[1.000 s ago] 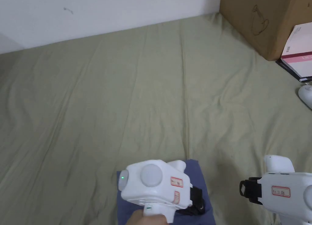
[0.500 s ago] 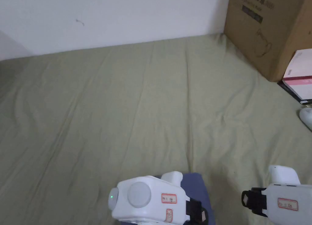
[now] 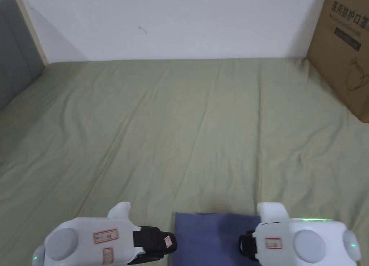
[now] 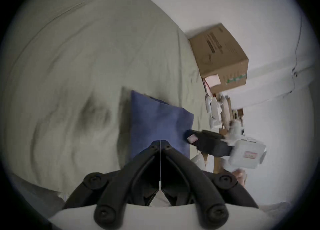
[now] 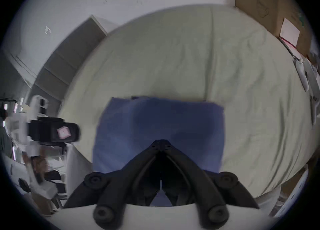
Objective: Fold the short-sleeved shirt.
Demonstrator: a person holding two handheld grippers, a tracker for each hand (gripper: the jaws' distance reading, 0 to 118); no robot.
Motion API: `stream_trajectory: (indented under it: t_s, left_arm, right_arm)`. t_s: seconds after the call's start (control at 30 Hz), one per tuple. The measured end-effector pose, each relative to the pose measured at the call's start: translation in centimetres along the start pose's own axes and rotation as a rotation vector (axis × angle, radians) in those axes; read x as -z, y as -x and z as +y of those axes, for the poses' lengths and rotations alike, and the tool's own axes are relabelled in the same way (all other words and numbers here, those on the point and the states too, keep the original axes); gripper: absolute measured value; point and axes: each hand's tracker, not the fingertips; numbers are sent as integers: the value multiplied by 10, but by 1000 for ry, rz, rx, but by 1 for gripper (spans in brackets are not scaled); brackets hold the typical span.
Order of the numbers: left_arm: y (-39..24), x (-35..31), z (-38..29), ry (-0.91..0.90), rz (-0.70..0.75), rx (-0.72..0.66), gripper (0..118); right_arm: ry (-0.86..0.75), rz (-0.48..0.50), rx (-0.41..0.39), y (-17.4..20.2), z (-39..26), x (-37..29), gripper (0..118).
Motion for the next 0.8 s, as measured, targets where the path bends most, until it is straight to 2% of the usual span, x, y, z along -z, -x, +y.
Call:
stream_trajectory:
  t_s: [0.07, 0.2, 0.23, 0.3, 0.33, 0.37, 0.4, 0.47, 0.63, 0.73, 0.8]
  left_arm:
    - [10, -4, -3, -14, 8, -22, 0]
    - [25, 0, -3, -4, -8, -28, 3]
    - [28, 3, -3, -7, -9, -33, 12]
    - [31, 11, 0, -10, -16, -11, 70]
    - [33, 17, 2, -2, -32, -2, 89]
    - [35, 26, 5, 26, -66, -11, 96]
    - [37, 34, 6, 60, -93, -44, 96]
    - [43, 52, 9, 87, -184, -106, 116]
    - [52, 93, 6, 87, -294, -246, 116]
    - [48, 113, 5, 144, -409, -183, 116]
    - [43, 124, 5, 177, -388, -180, 108]
  right_arm:
    - [49, -73, -65, 6, -3, 25, 0]
    - [24, -46, -17, 5, 3, 19, 0]
    - [26, -36, -14, 1, 5, 19, 0]
    - [33, -7, 20, -6, 3, 18, 0]
    - [31, 7, 51, -8, 3, 18, 0]
    - [30, 14, 68, -10, 3, 18, 0]
    - [28, 18, 76, -10, 1, 17, 0]
    - [30, 18, 79, -10, 2, 18, 0]
    - [39, -5, 43, -3, 5, 18, 0]
    - [43, -15, 38, -1, 5, 17, 0]
    - [44, -21, 38, 0, 5, 17, 0]
